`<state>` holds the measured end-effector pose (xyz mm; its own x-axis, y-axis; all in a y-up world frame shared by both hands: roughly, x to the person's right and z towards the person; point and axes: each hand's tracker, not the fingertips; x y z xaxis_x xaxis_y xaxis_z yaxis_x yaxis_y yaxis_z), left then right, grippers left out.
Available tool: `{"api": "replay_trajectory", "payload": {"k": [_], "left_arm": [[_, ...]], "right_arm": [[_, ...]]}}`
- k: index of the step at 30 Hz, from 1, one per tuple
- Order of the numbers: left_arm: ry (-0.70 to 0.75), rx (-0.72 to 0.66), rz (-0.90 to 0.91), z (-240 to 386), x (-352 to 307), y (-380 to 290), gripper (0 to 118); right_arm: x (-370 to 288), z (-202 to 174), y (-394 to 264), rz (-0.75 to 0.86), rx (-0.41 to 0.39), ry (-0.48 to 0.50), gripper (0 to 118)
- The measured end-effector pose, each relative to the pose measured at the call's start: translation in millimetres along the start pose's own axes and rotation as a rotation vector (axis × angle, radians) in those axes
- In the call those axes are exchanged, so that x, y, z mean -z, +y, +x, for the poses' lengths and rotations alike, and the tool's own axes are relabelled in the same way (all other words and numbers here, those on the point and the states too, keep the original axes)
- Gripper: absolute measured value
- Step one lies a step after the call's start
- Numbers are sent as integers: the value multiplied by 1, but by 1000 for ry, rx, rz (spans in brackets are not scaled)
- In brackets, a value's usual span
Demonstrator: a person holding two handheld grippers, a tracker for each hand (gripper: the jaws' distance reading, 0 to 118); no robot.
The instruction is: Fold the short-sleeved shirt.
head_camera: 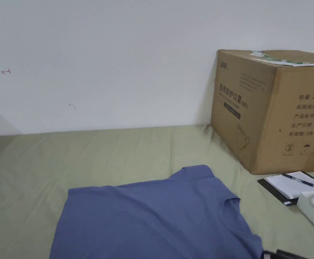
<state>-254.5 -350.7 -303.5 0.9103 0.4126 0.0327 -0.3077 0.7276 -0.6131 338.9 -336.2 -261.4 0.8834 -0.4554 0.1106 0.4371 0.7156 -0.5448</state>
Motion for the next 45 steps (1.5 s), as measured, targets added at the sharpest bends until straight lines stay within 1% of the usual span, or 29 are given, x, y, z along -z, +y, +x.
{"api": "replay_trajectory", "payload": {"k": [1,3,4,5,6,7,8,9,11,14,16,17,19,21,22,24,25,26,27,28,29,32,35,36,37,38,39,41,45], "left_arm": [[-18,12,39,8,-10,1,105],[49,74,218,28,-26,-3,103],[87,119,291,38,-35,-5,92],[99,149,330,45,-40,-5,78],[106,180,375,55,-45,-6,58],[111,212,415,63,-48,-7,22],[113,242,442,69,-50,-8,0],[117,273,483,74,-53,-9,0],[86,310,507,82,-55,-8,0],[85,322,533,91,-58,-4,0],[78,324,450,87,-52,14,0],[92,327,359,82,-43,27,0],[62,305,55,65,-13,57,0],[32,197,-337,39,30,68,0],[79,163,-431,30,45,68,0],[97,202,-474,11,72,59,0],[123,220,-493,4,82,54,16],[131,225,-525,0,88,46,51],[131,219,-555,-6,96,39,93],[139,207,-572,-9,103,33,118],[149,208,-593,-13,111,24,113],[176,224,-574,-21,122,3,113],[193,202,-624,-27,133,-16,111],[200,213,-590,-27,134,-21,103],[207,239,-544,-25,134,-25,70],[233,284,-495,-23,137,-30,30],[232,310,-469,-20,137,-37,5],[205,318,-449,-13,133,-45,4],[193,355,-299,-6,109,-43,2]], "right_arm": [[-11,-13,-2,98,7,28,104],[-27,-34,-7,273,4,78,102],[-33,-47,-10,343,-28,64,91],[-36,-59,-14,399,-65,44,75],[-38,-71,-17,448,-115,5,56],[-39,-81,-20,480,-170,-22,25],[-39,-89,-22,506,-214,-45,2],[-36,-97,-24,529,-262,-51,0],[-35,-108,-23,529,-299,-20,0],[-32,-117,-19,493,-310,18,0],[-33,-124,-17,481,-328,12,0],[-33,-124,-17,471,-347,14,0],[-32,-126,-14,424,-391,34,0],[-26,-126,-13,359,-435,51,0],[-23,-126,-14,339,-451,57,0],[-18,-126,-19,310,-471,78,0],[-14,-125,-22,298,-473,84,0],[-11,-125,-24,281,-470,89,0],[-7,-125,-26,258,-463,90,0],[-5,-124,-27,242,-455,92,0],[-1,-124,-27,223,-444,97,0],[7,-122,-28,183,-426,112,0],[15,-121,-29,150,-441,102,0],[17,-120,-29,142,-445,103,0],[19,-120,-30,136,-447,104,0],[20,-119,-30,131,-448,104,0],[21,-119,-31,126,-450,102,0],[22,-119,-31,123,-453,96,0],[16,-105,-22,171,-454,57,0]]}}
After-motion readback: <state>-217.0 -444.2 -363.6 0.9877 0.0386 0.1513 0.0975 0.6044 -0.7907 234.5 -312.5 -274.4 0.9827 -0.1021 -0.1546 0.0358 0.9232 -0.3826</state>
